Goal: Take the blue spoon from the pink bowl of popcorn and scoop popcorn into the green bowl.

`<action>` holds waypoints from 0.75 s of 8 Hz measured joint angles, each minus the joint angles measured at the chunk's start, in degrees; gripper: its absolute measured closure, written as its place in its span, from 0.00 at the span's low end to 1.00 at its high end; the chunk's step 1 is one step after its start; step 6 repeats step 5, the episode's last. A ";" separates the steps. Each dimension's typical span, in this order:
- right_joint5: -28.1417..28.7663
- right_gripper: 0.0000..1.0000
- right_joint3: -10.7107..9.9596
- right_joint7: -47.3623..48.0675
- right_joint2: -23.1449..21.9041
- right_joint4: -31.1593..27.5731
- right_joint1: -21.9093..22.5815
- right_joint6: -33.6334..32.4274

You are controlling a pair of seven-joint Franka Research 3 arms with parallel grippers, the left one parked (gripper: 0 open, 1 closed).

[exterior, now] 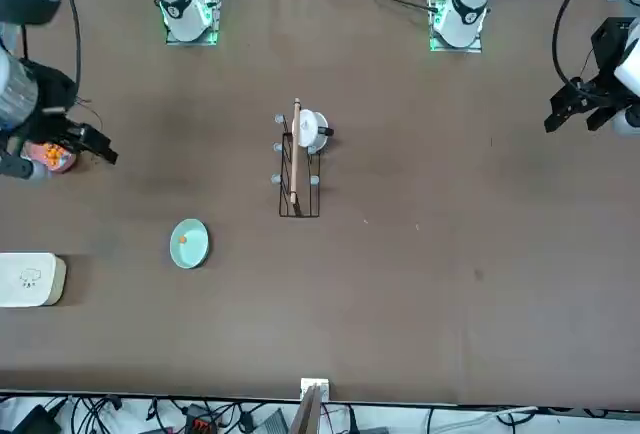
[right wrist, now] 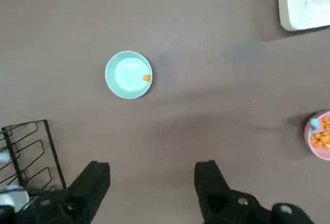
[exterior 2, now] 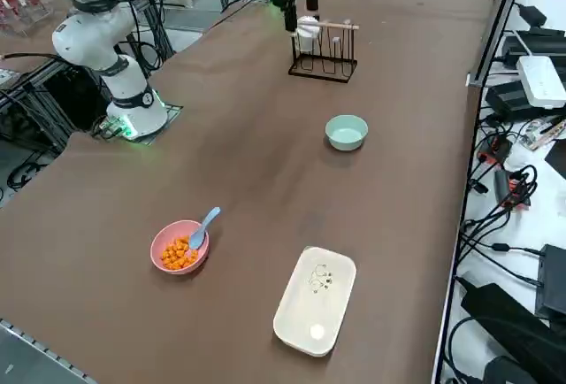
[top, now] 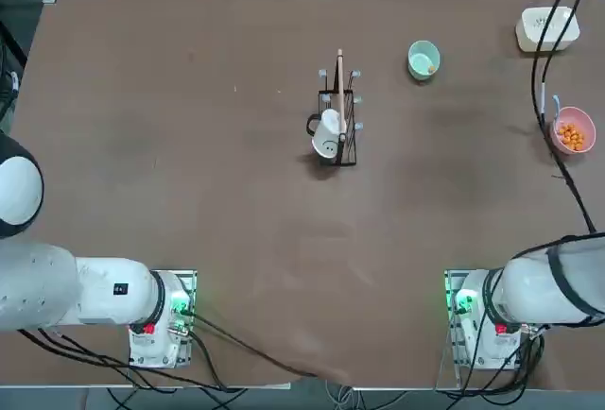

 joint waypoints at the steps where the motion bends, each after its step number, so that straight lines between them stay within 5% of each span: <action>1: 0.00 0.00 -0.42 -0.77 -2.16 -0.69 -0.45 -1.20; 6: -3.03 0.00 0.25 -2.29 -6.33 -4.95 0.17 -2.66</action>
